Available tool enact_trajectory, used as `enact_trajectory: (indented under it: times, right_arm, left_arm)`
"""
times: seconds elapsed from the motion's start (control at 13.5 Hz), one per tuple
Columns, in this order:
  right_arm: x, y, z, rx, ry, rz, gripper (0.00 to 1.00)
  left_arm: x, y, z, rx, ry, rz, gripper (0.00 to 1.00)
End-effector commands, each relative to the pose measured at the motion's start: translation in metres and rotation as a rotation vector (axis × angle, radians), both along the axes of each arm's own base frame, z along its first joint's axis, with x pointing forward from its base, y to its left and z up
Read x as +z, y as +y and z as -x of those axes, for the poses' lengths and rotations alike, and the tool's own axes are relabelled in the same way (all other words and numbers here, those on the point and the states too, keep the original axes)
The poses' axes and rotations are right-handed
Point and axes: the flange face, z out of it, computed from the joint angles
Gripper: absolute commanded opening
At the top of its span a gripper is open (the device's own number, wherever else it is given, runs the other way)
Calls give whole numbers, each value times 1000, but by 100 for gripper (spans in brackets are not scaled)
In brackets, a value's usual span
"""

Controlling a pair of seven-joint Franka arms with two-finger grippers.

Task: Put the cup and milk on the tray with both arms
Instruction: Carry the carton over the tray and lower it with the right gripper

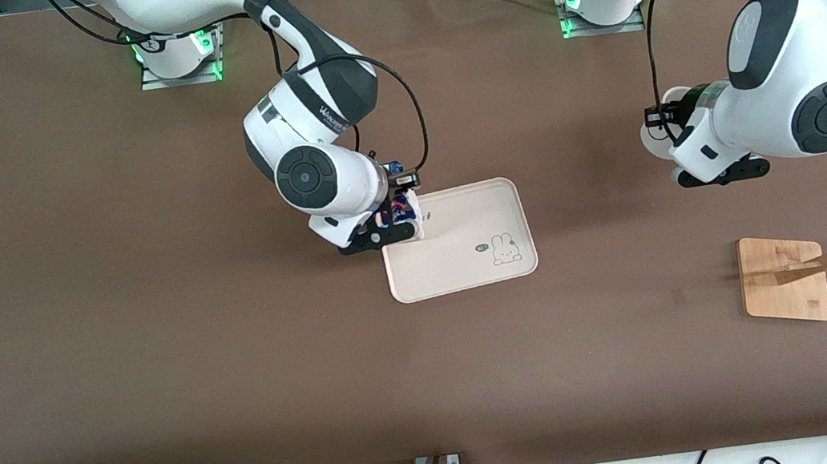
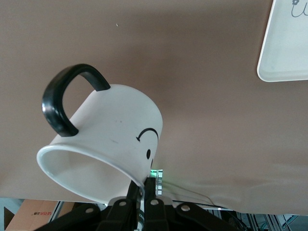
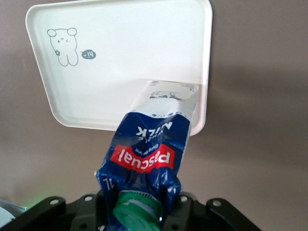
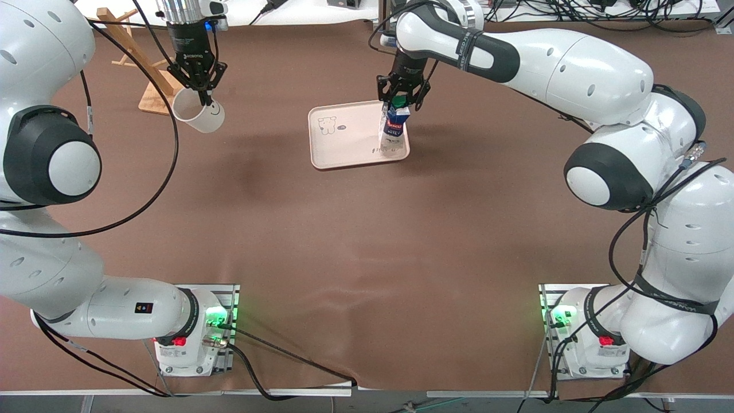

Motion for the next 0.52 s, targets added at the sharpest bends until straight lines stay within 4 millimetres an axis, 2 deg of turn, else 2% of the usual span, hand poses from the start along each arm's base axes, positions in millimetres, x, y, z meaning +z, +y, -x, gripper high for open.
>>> enact_trajectory:
  times: [0.0, 0.45]
  right_arm:
    - [-1, 5, -6, 28, -23, -15, 40]
    - [-16, 14, -3, 50, -37, -20, 40]
  left_arm:
    - [4, -4, -4, 16, 19, 10, 0]
    - [4, -4, -4, 18, 20, 16, 0]
